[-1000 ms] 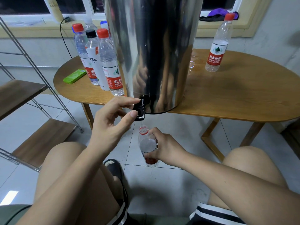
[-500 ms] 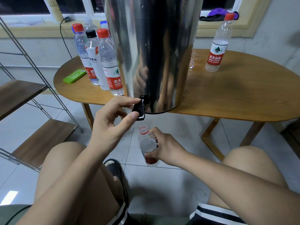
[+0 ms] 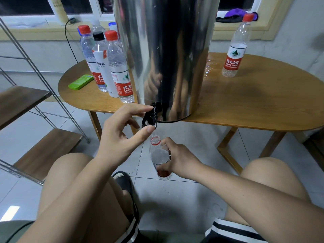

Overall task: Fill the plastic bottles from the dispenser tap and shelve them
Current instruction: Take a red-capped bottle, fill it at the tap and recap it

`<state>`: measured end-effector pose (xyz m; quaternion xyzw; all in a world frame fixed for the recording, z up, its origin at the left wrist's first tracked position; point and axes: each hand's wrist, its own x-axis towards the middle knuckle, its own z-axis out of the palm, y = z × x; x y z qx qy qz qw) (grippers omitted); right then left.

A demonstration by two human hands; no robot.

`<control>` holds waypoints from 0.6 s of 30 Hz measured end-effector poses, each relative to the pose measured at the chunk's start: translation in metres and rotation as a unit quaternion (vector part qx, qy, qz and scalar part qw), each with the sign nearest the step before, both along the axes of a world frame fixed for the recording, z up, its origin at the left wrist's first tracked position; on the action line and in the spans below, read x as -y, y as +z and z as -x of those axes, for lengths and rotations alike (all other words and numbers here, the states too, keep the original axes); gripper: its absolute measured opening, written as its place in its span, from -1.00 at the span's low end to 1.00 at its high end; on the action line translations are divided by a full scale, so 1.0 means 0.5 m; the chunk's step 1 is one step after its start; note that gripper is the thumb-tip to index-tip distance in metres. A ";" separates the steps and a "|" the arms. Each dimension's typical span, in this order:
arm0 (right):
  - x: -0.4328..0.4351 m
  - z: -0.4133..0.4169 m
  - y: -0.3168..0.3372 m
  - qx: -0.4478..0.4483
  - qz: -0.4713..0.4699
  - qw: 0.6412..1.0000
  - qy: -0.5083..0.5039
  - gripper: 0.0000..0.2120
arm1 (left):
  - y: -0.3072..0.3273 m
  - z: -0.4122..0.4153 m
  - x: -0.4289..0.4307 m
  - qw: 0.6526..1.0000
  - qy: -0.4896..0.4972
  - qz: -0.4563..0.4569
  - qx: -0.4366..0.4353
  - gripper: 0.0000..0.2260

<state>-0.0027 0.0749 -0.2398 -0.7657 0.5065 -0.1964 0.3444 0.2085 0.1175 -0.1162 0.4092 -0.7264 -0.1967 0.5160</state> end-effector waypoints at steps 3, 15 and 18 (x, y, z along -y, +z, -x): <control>0.000 0.000 -0.001 -0.002 -0.001 1.000 0.001 -0.37 | 0.002 0.002 -0.001 1.000 0.005 0.010 0.014 -0.67; 0.000 -0.003 0.000 -0.011 -0.006 1.000 0.003 -0.35 | 0.002 0.002 0.000 1.000 0.003 0.012 0.017 -0.67; -0.001 -0.003 -0.001 -0.012 -0.007 1.000 0.003 -0.35 | 0.002 0.002 0.000 1.000 0.003 0.011 0.016 -0.67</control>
